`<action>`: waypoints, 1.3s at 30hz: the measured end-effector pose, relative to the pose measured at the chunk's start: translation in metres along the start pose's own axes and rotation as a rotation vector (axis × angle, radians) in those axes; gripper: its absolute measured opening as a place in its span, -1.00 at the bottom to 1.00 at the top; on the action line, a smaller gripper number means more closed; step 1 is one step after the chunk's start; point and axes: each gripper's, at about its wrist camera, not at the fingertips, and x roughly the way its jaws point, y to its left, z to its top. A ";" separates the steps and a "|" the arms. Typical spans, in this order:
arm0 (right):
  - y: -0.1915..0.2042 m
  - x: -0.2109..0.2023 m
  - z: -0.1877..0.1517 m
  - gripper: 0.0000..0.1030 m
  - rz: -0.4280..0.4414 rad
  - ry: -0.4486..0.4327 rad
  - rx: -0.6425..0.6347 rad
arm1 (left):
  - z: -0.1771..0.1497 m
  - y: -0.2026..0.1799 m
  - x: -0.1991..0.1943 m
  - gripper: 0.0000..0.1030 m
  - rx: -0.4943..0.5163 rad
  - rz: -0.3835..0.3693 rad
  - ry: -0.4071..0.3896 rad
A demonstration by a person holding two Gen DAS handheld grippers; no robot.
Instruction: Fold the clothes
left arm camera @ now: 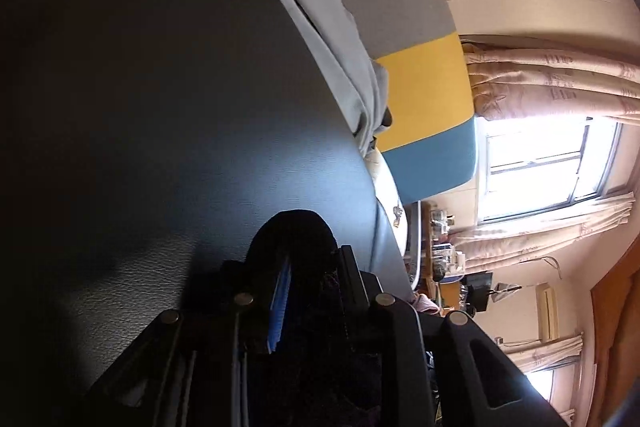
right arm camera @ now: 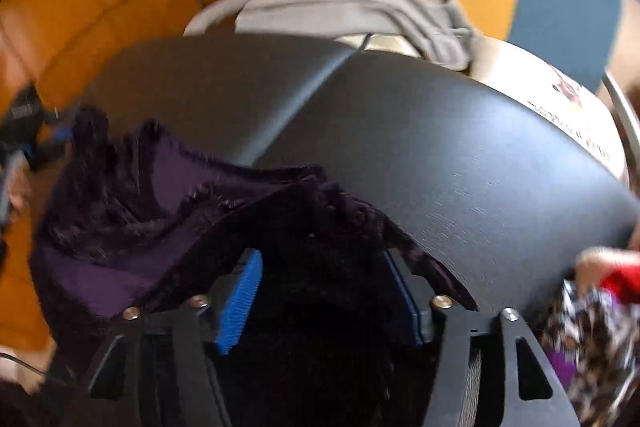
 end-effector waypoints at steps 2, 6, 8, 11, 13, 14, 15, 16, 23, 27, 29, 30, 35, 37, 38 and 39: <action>0.003 0.007 0.005 -0.31 -0.011 0.024 -0.011 | -0.004 -0.004 -0.002 -0.57 0.014 -0.008 0.002; 0.003 -0.025 0.001 -0.87 -0.040 -0.054 0.036 | -0.011 -0.019 -0.015 -0.57 0.089 -0.014 -0.002; -0.001 -0.051 -0.005 -0.87 -0.064 -0.123 0.074 | -0.012 -0.026 -0.022 -0.54 0.115 -0.030 -0.005; -0.026 -0.088 -0.015 -0.87 -0.116 -0.222 0.194 | -0.008 -0.028 -0.024 -0.53 0.119 -0.019 -0.011; -0.052 -0.096 -0.019 -0.87 -0.155 -0.248 0.288 | -0.005 -0.027 -0.022 -0.52 0.102 0.005 -0.017; -0.069 -0.095 -0.023 -0.87 -0.173 -0.249 0.350 | -0.005 -0.026 -0.022 -0.48 0.094 0.011 -0.023; -0.079 -0.091 -0.023 -0.87 -0.172 -0.239 0.391 | -0.005 -0.024 -0.022 -0.46 0.085 0.016 -0.029; -0.092 -0.081 -0.026 -0.86 -0.145 -0.222 0.452 | -0.006 -0.022 -0.023 -0.45 0.085 0.025 -0.034; -0.103 -0.057 -0.059 -0.04 0.012 -0.233 0.600 | -0.037 0.005 -0.043 -0.37 0.115 0.094 -0.024; -0.076 -0.082 -0.095 0.03 0.058 -0.238 0.578 | -0.068 0.012 -0.059 -0.31 0.163 0.076 -0.001; -0.067 -0.094 -0.121 0.03 0.069 -0.218 0.572 | -0.087 0.009 -0.063 -0.29 0.213 0.102 0.021; -0.063 -0.100 -0.136 0.03 0.080 -0.206 0.570 | -0.095 0.007 -0.064 -0.27 0.241 0.121 0.029; -0.040 -0.103 -0.198 0.03 0.143 -0.138 0.592 | -0.134 0.002 -0.069 -0.23 0.337 0.198 0.082; -0.028 -0.100 -0.211 -0.04 0.134 -0.133 0.584 | -0.145 0.000 -0.068 -0.24 0.351 0.189 0.101; -0.023 -0.099 -0.215 -0.16 0.120 -0.141 0.581 | -0.151 -0.002 -0.067 -0.29 0.372 0.191 0.121; -0.018 -0.097 -0.217 -0.57 0.116 -0.139 0.572 | -0.155 -0.006 -0.065 -0.43 0.397 0.213 0.123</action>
